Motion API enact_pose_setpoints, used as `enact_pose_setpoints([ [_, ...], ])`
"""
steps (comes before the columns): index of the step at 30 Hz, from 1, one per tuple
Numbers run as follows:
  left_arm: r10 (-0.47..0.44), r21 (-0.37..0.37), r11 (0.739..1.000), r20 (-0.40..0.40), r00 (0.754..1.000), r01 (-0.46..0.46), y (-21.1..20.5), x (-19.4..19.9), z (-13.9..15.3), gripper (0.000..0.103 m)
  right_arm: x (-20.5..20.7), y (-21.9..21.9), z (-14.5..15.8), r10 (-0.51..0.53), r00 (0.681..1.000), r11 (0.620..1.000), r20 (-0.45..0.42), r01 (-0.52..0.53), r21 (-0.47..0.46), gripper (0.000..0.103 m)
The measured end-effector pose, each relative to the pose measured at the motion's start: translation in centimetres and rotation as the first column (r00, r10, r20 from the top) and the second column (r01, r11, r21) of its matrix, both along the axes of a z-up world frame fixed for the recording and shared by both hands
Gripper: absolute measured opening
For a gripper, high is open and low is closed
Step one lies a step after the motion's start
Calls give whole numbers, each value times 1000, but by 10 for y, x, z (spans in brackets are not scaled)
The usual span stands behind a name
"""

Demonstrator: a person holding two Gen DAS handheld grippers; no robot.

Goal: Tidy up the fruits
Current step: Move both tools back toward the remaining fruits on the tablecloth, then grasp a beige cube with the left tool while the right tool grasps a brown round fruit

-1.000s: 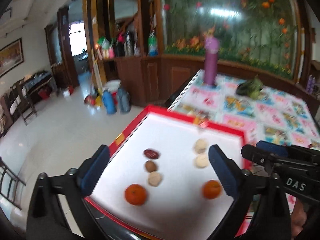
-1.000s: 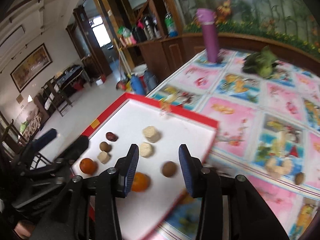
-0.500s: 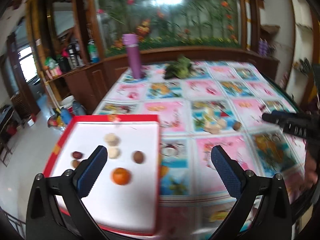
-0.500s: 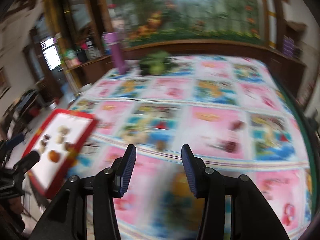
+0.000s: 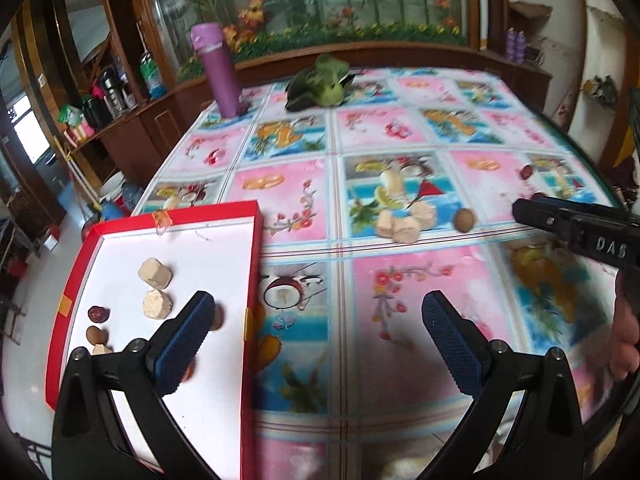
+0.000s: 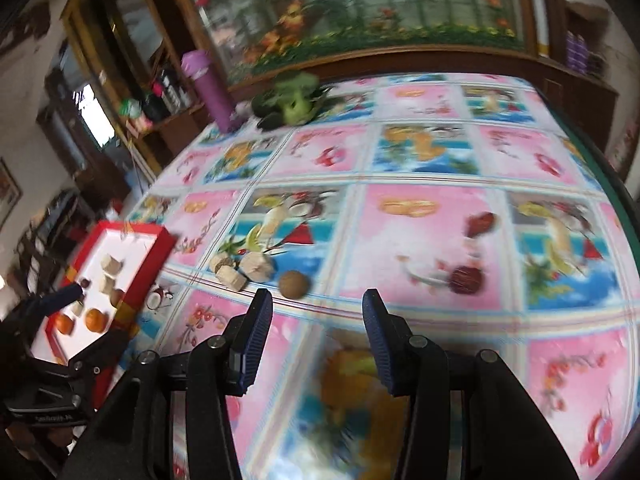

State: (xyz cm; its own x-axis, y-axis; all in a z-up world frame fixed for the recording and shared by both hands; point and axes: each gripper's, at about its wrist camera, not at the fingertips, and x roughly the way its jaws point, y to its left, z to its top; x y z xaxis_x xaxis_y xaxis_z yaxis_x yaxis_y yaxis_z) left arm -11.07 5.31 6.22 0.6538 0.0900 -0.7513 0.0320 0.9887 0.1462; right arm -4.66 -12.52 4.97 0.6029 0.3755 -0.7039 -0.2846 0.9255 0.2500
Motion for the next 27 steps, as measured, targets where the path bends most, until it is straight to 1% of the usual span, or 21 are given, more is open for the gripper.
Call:
enact_pose_setpoints([
  [1, -1, 0, 1000, -19, 1000, 1, 0, 5, -3, 103, 5, 8, -3, 10, 1000, 1000, -5, -11, -7, 39],
  [3, -7, -17, 1000, -49, 999, 6, -2, 12, -8, 103, 15, 18, -8, 26, 999, 1000, -29, -27, -15, 31],
  [5, -15, -32, 999, -67, 998, 12, -3, 18, -11, 103, 21, 26, -14, 37, 999, 999, -39, -38, -31, 27],
  [6, -18, -37, 999, -75, 997, 15, -4, 21, -12, 103, 25, 30, -17, 40, 998, 998, -49, -43, -45, 23],
  [7, -21, -40, 999, -77, 997, 18, -5, 25, -13, 103, 28, 32, -21, 39, 998, 998, -58, -42, -56, 20],
  [8, -23, -41, 999, -75, 997, 20, -6, 28, -14, 103, 30, 32, -24, 35, 998, 997, -60, -39, -60, 20],
  [12, -76, -83, 994, -46, 996, 72, -14, 42, -11, 103, 31, 30, -26, 47, 998, 998, -42, -49, -46, 20],
  [14, -100, -94, 991, -21, 995, 97, -20, 52, -9, 103, 31, 27, -27, 54, 997, 998, -47, -55, -30, 20],
  [15, -122, -100, 988, -20, 992, 119, -24, 57, -9, 102, 30, 26, -27, 57, 997, 998, -52, -59, -25, 19],
  [17, -169, -105, 980, -11, 986, 167, -32, 66, -11, 101, 32, 17, -27, 25, 998, 999, -61, -26, -24, 20],
  [19, -232, -125, 965, 9, 973, 231, -38, 72, -13, 101, 34, 9, -28, 10, 997, 1000, -78, -10, -3, 20],
  [21, -263, -123, 957, 8, 965, 262, -42, 78, -16, 101, 35, 3, -28, -4, 996, 1000, -91, 5, 14, 20],
  [22, -281, -129, 952, 7, 960, 279, -44, 80, -18, 101, 35, 2, -28, -16, 996, 1000, -90, 16, 7, 20],
  [25, -344, -181, 924, -8, 939, 337, -46, 85, -23, 101, 36, -4, -28, -33, 994, 999, -101, 35, 20, 20],
  [27, -366, -195, 914, -22, 930, 355, -48, 90, -27, 101, 37, -5, -27, -33, 994, 999, -105, 36, 25, 20],
])
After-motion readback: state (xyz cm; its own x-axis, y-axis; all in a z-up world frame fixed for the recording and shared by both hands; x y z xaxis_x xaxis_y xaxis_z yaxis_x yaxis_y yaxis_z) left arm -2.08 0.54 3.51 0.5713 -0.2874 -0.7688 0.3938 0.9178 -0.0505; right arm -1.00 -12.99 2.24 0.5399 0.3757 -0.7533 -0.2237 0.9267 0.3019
